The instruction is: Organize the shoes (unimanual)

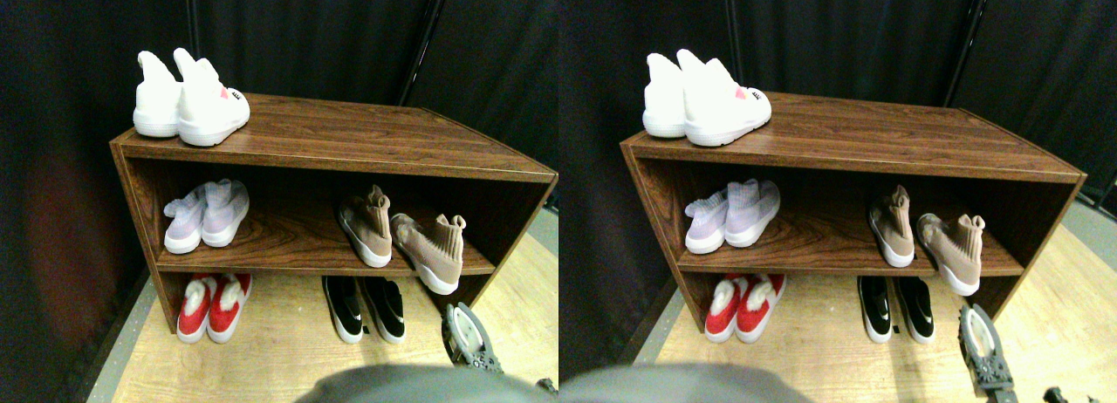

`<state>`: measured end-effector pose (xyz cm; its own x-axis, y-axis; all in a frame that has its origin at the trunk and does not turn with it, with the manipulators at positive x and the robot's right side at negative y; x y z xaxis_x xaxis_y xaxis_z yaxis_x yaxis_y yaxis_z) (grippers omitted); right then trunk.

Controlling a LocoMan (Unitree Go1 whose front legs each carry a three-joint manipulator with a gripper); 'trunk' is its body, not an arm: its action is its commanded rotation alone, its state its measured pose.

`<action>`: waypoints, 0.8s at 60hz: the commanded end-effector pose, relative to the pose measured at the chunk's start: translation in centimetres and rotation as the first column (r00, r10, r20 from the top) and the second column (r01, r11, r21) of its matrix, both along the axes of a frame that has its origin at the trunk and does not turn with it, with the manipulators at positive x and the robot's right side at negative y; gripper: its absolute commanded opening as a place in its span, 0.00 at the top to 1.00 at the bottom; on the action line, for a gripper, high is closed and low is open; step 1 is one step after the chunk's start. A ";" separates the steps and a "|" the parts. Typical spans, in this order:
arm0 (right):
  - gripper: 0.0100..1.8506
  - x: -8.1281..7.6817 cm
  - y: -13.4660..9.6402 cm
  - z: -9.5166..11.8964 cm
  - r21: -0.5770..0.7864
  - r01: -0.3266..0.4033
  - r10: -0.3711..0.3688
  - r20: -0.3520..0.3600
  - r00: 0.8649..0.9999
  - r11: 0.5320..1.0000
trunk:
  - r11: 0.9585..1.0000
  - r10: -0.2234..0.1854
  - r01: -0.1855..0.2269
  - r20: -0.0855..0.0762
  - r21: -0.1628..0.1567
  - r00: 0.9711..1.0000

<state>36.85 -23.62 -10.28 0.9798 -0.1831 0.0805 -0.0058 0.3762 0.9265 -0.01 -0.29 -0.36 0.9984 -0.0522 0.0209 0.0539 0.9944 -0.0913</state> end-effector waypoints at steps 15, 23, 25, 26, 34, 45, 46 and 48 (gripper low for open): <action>0.97 -0.5 0.9 2.2 0.018 0.009 -0.010 0.064 0.998 1.000 | 1.000 -0.011 0.011 0.002 -0.008 1.000; 0.92 0.0 0.2 2.7 0.030 -0.033 0.032 0.040 0.999 0.999 | 1.000 -0.011 0.011 0.007 -0.008 1.000; 0.81 0.1 0.1 2.8 0.034 -0.036 0.035 0.016 0.999 0.999 | 1.000 -0.010 0.010 0.006 -0.008 1.000; 0.76 0.1 0.0 2.9 0.033 -0.040 0.039 0.007 0.999 0.999 | 1.000 -0.010 0.010 0.006 -0.008 1.000; 0.49 0.4 -0.4 3.1 0.007 -0.076 0.077 -0.040 0.996 0.997 | 1.000 -0.011 0.011 0.006 -0.008 1.000; 0.25 1.3 -0.9 3.1 0.027 -0.119 0.121 -0.097 0.988 0.992 | 1.000 -0.008 0.009 0.004 -0.007 1.000; 0.25 1.4 -0.9 3.1 0.026 -0.117 0.119 -0.098 0.988 0.993 | 1.000 -0.008 0.009 0.004 -0.007 1.000; 0.22 1.4 -0.9 3.0 0.019 -0.120 0.121 -0.100 0.988 0.993 | 1.000 -0.008 0.008 0.005 -0.005 1.000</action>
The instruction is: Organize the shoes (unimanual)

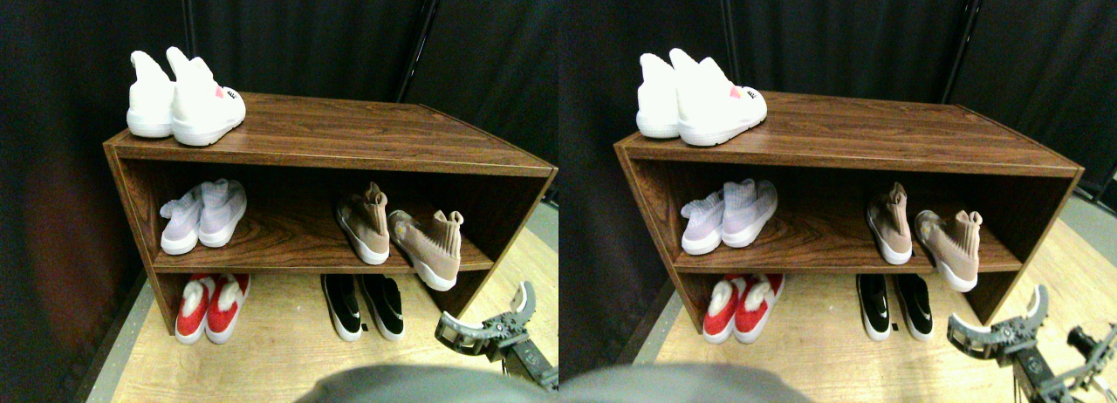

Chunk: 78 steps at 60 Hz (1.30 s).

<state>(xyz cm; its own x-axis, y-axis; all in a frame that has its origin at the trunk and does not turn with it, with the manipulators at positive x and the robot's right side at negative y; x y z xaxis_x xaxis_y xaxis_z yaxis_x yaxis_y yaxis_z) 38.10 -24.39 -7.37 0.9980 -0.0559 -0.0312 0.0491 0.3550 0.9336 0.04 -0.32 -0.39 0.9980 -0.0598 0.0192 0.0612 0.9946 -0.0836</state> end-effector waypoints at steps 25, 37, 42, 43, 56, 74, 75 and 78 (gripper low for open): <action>0.28 2.8 -0.6 -1.0 0.073 0.021 -0.019 -0.030 0.999 0.997 | 1.000 0.012 -0.012 0.009 -0.018 1.000; 0.32 4.2 -0.6 -2.1 0.135 0.038 -0.030 -0.059 0.998 0.990 | 1.000 0.019 -0.019 0.008 -0.019 1.000; 0.34 4.9 -0.7 -2.5 0.124 0.037 -0.028 -0.072 0.997 0.992 | 1.000 0.022 -0.022 0.008 -0.020 1.000; 0.34 5.0 -0.6 -2.6 0.113 0.048 -0.039 -0.079 0.996 0.992 | 1.000 0.022 -0.022 0.008 -0.020 1.000; 0.26 6.4 0.1 -3.2 0.121 0.050 -0.034 -0.124 0.992 0.991 | 0.999 0.035 -0.035 0.010 -0.033 0.999; 0.27 8.1 0.6 -4.0 0.128 0.037 -0.019 -0.145 0.989 0.991 | 0.998 0.045 -0.044 0.011 -0.041 0.999; 0.27 8.2 0.6 -4.0 0.128 0.033 -0.014 -0.145 0.989 0.991 | 0.998 0.045 -0.044 0.011 -0.041 0.999; 0.27 8.5 0.7 -4.1 0.142 0.033 -0.012 -0.147 0.989 0.989 | 0.998 0.045 -0.044 0.011 -0.041 0.999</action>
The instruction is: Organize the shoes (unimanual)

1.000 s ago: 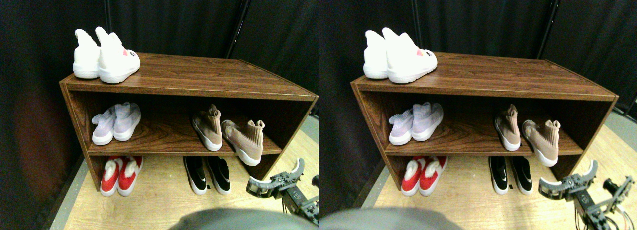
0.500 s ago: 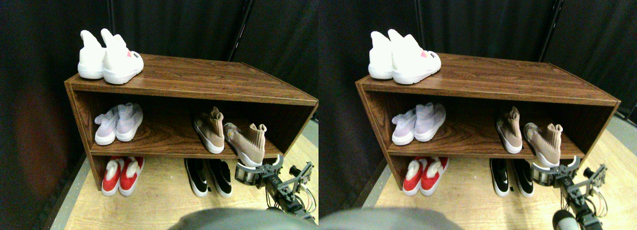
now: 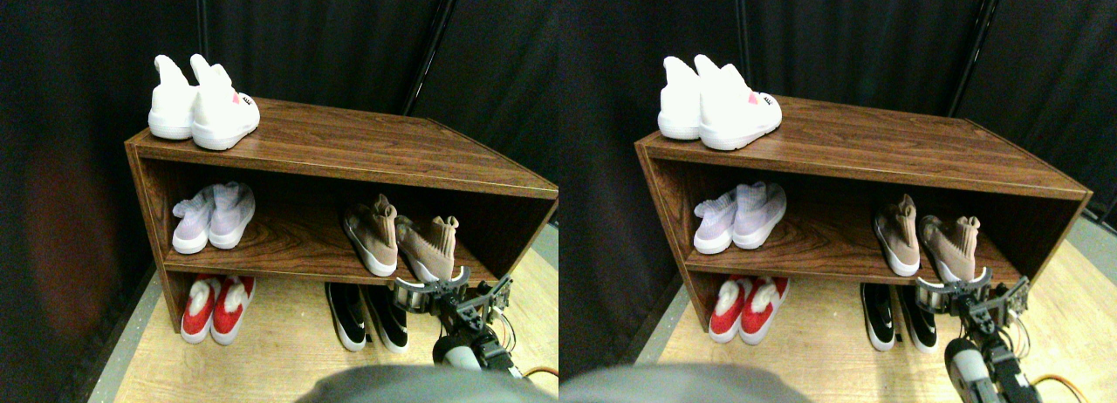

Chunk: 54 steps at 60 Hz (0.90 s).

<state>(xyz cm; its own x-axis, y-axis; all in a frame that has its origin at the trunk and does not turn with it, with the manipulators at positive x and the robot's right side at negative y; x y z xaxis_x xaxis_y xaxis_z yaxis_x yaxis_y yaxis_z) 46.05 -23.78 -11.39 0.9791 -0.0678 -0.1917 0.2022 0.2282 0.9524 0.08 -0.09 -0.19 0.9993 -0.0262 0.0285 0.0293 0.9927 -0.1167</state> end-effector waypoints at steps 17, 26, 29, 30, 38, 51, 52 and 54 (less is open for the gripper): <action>0.29 0.9 -0.2 -0.8 0.016 0.024 -0.024 0.006 1.000 1.000 | 1.000 0.017 -0.017 -0.002 -0.006 1.000; 0.25 0.0 -0.3 -0.3 0.008 0.006 -0.006 0.011 1.000 1.000 | 1.000 0.014 -0.014 -0.001 -0.004 1.000; 0.24 -0.4 -0.3 0.1 0.013 0.004 -0.004 0.014 1.000 1.000 | 1.000 0.013 -0.013 0.007 -0.003 1.000; 0.25 -0.7 -0.3 0.2 0.009 -0.006 0.006 0.019 1.000 1.000 | 1.000 0.013 -0.013 0.007 -0.003 1.000; 0.29 -2.1 -0.4 1.0 -0.007 -0.035 0.035 0.048 0.998 0.999 | 1.000 0.006 -0.006 0.019 0.000 1.000; 0.30 -5.2 -1.1 2.4 -0.046 -0.055 0.060 0.113 0.992 0.997 | 1.000 -0.001 0.001 0.029 0.003 1.000; 0.30 -5.5 -1.3 2.6 -0.057 -0.062 0.069 0.119 0.991 0.996 | 1.000 -0.001 0.001 0.029 0.003 1.000; 0.29 -5.9 -1.9 3.0 -0.065 -0.077 0.085 0.133 0.987 0.995 | 1.000 -0.005 0.004 0.031 0.006 1.000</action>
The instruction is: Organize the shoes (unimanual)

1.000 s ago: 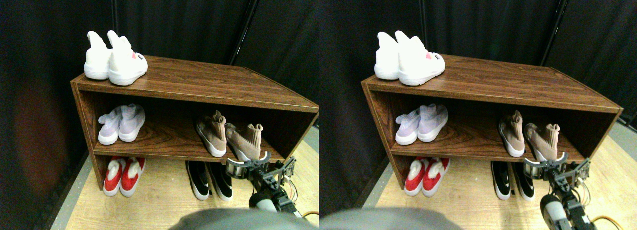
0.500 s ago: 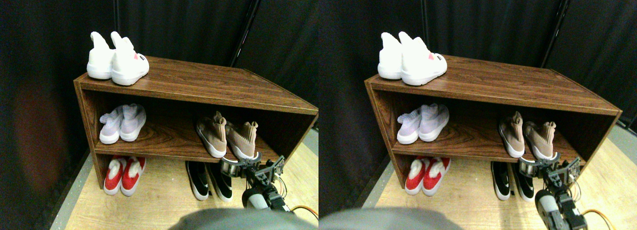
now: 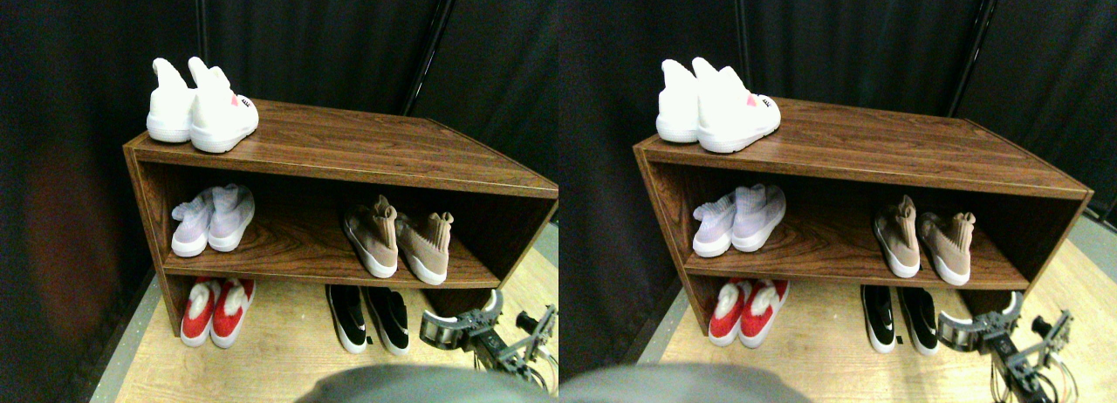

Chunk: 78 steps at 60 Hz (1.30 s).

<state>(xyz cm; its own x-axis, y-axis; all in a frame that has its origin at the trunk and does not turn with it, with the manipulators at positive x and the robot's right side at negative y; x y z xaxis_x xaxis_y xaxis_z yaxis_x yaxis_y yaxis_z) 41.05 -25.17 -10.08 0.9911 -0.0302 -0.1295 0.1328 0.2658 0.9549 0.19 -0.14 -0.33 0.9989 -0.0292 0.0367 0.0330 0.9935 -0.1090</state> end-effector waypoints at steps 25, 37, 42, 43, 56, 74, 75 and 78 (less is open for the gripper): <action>0.97 -2.4 -5.5 5.1 -0.132 0.103 -0.078 0.182 0.980 0.986 | 1.000 -0.008 0.008 0.018 0.006 1.000; 0.97 -0.6 -7.6 5.4 -0.156 0.184 -0.148 0.219 0.965 0.971 | 1.000 -0.001 0.001 0.018 0.007 1.000; 0.97 0.8 -8.3 5.2 -0.129 0.193 -0.164 0.207 0.965 0.973 | 1.000 0.003 -0.003 0.013 0.006 1.000; 0.97 0.8 -8.3 5.2 -0.129 0.193 -0.164 0.207 0.965 0.973 | 1.000 0.003 -0.003 0.013 0.006 1.000; 0.97 4.7 -8.6 4.0 -0.099 0.188 -0.174 0.137 0.975 0.977 | 1.000 0.014 -0.014 0.002 -0.001 1.000; 0.97 8.4 -8.5 1.3 -0.095 0.238 -0.232 0.072 0.970 0.967 | 1.000 0.027 -0.027 -0.005 -0.006 1.000; 0.97 8.5 -8.3 1.0 -0.084 0.242 -0.236 0.073 0.969 0.967 | 1.000 0.027 -0.027 -0.005 -0.006 1.000; 0.97 8.7 -8.2 0.7 -0.074 0.239 -0.234 0.071 0.970 0.968 | 1.000 0.031 -0.031 -0.006 -0.006 1.000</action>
